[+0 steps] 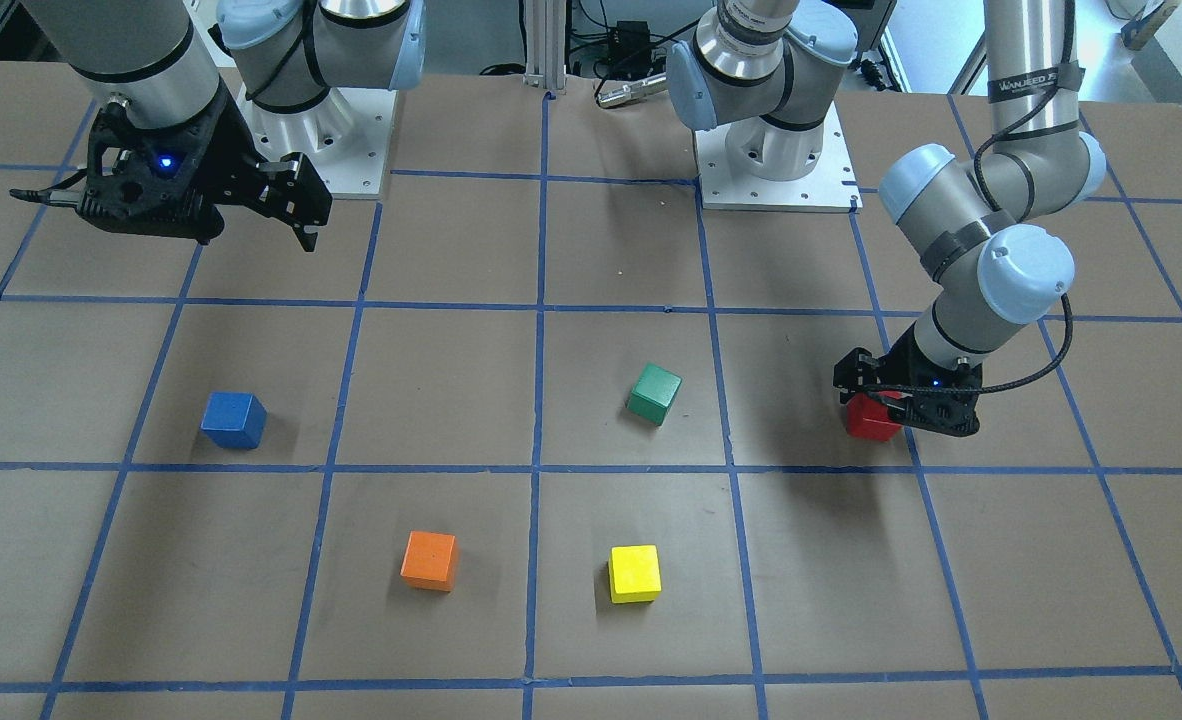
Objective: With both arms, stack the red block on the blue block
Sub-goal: 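Lower the left gripper onto the red cube and close on it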
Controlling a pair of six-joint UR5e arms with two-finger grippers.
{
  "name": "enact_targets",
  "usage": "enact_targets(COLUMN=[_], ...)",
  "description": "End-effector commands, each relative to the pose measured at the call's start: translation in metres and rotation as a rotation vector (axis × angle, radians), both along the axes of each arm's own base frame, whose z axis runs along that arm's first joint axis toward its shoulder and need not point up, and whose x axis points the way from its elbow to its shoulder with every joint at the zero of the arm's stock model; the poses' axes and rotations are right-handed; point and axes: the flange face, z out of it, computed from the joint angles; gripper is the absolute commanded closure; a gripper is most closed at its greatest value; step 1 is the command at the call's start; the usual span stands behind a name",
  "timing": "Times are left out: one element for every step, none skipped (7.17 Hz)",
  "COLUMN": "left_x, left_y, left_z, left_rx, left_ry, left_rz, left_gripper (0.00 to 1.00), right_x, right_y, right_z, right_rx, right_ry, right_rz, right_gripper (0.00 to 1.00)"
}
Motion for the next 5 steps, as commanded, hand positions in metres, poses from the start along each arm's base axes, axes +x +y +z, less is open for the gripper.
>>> enact_targets(left_x=[-0.001, -0.002, -0.003, -0.009, -0.025], left_y=[-0.006, -0.009, -0.01, -0.017, -0.028], left_z=[-0.008, -0.006, -0.003, 0.018, 0.046], left_rx=[0.003, -0.02, -0.029, -0.065, -0.059], left_ry=[-0.005, -0.011, -0.013, -0.03, -0.027], left_rz=[0.04, 0.069, 0.112, 0.1, 0.077], left_gripper=[0.53, 0.91, 1.0, 1.0, 1.0], right_x=[0.0, 0.0, -0.001, -0.003, -0.002], right_y=[0.0, 0.0, 0.0, -0.001, -0.001], right_z=[-0.002, -0.003, -0.004, -0.001, -0.001], right_rx=[0.004, 0.002, 0.007, -0.005, -0.01], right_ry=[0.001, 0.001, 0.002, 0.027, 0.027], right_rz=[-0.002, -0.001, 0.0, 0.001, 0.004], right_gripper=[0.0, 0.0, 0.0, 0.0, 0.0])
